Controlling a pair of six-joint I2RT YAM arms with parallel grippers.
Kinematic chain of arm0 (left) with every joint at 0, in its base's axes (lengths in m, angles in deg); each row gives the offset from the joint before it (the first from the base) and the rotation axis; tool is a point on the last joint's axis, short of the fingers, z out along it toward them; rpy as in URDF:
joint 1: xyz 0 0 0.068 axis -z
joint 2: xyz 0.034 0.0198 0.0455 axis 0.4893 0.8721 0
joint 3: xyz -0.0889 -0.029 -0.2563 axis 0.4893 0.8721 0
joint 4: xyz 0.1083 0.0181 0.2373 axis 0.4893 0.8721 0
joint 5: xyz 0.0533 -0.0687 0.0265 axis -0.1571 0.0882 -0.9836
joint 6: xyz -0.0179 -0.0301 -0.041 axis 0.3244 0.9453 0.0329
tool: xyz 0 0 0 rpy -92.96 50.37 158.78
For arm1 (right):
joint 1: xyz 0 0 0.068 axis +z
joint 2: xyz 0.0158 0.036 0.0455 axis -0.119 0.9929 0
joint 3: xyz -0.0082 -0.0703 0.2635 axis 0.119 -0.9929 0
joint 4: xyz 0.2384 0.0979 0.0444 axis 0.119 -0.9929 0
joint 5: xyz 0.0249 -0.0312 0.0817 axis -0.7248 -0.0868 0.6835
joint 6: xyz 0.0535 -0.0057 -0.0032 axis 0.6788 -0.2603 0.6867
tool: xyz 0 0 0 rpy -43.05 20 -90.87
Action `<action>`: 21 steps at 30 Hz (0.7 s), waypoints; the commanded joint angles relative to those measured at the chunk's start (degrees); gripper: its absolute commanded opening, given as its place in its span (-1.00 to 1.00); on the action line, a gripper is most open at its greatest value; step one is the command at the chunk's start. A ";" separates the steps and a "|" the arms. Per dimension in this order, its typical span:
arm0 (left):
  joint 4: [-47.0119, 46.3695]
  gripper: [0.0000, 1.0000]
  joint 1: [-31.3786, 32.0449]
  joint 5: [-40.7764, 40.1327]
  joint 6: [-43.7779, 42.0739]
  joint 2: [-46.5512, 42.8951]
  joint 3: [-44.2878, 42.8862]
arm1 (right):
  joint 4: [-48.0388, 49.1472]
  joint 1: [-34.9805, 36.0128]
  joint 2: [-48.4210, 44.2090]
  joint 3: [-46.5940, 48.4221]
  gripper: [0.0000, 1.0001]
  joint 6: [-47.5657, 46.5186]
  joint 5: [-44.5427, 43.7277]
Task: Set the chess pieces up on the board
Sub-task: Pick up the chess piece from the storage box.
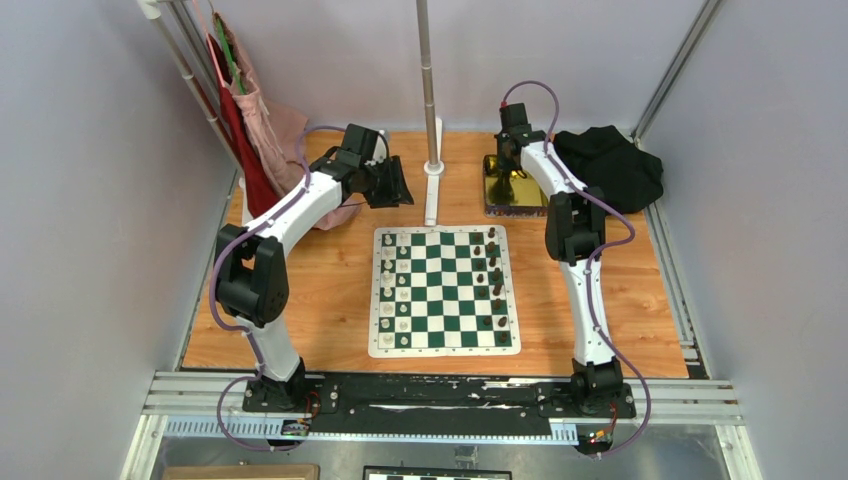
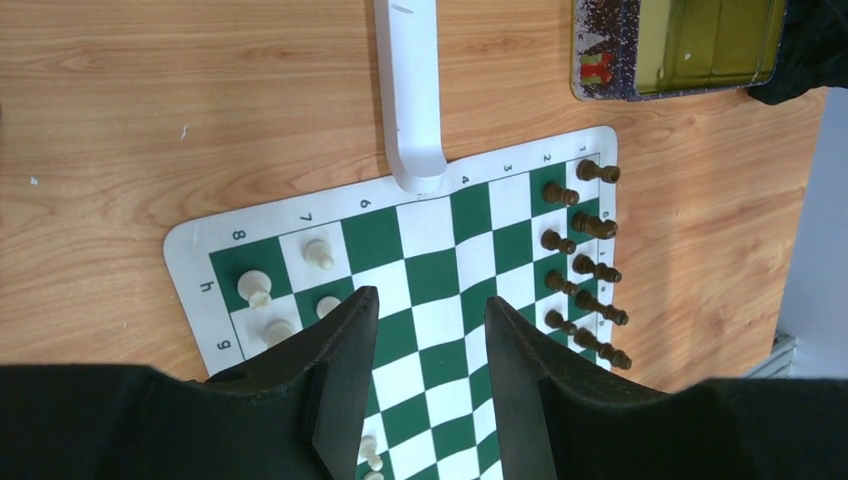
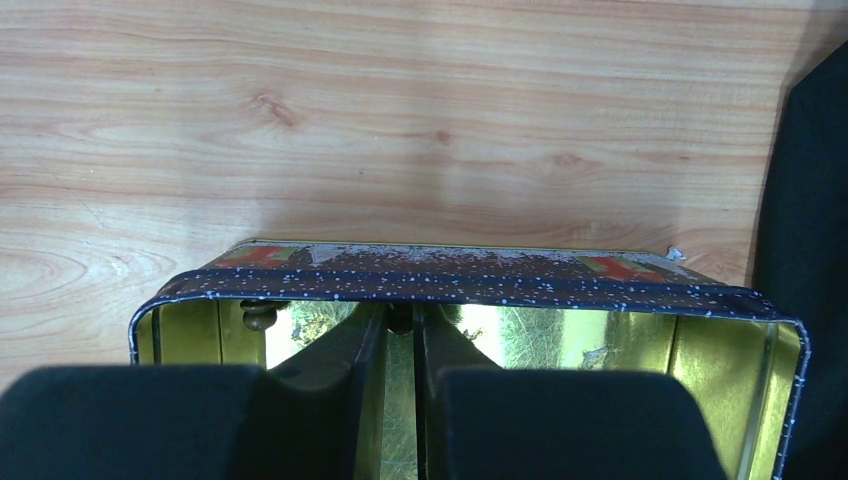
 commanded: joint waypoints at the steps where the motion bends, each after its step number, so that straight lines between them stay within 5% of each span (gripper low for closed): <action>1: -1.20 -0.02 -0.49 1.96 0.10 -0.49 0.05 | -2.12 -0.73 -2.19 -0.07 -1.00 -1.06 -1.25; 21: 0.44 -0.02 -0.47 -1.85 0.87 -14.08 5.08 | -4.86 0.74 -18.59 -9.06 -1.00 -2.63 1.97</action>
